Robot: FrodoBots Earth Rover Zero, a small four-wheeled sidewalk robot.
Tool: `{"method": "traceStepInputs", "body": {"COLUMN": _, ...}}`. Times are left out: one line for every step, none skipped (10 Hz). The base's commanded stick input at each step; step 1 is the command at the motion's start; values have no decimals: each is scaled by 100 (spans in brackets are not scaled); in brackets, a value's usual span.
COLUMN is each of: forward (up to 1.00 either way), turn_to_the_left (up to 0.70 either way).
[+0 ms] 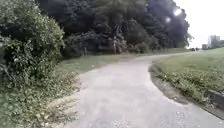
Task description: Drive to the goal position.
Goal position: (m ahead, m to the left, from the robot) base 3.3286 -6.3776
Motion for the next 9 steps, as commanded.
{"method": "traceStepInputs", "body": {"forward": 70, "turn_to_the_left": 0}}
{"method": "traceStepInputs", "body": {"forward": 70, "turn_to_the_left": 0}}
{"method": "traceStepInputs", "body": {"forward": 70, "turn_to_the_left": -4}}
{"method": "traceStepInputs", "body": {"forward": 70, "turn_to_the_left": -34}}
{"method": "traceStepInputs", "body": {"forward": 70, "turn_to_the_left": -28}}
{"method": "traceStepInputs", "body": {"forward": 70, "turn_to_the_left": -14}}
{"method": "traceStepInputs", "body": {"forward": 70, "turn_to_the_left": 0}}
{"method": "traceStepInputs", "body": {"forward": 70, "turn_to_the_left": 0}}
{"method": "traceStepInputs", "body": {"forward": 70, "turn_to_the_left": 0}}
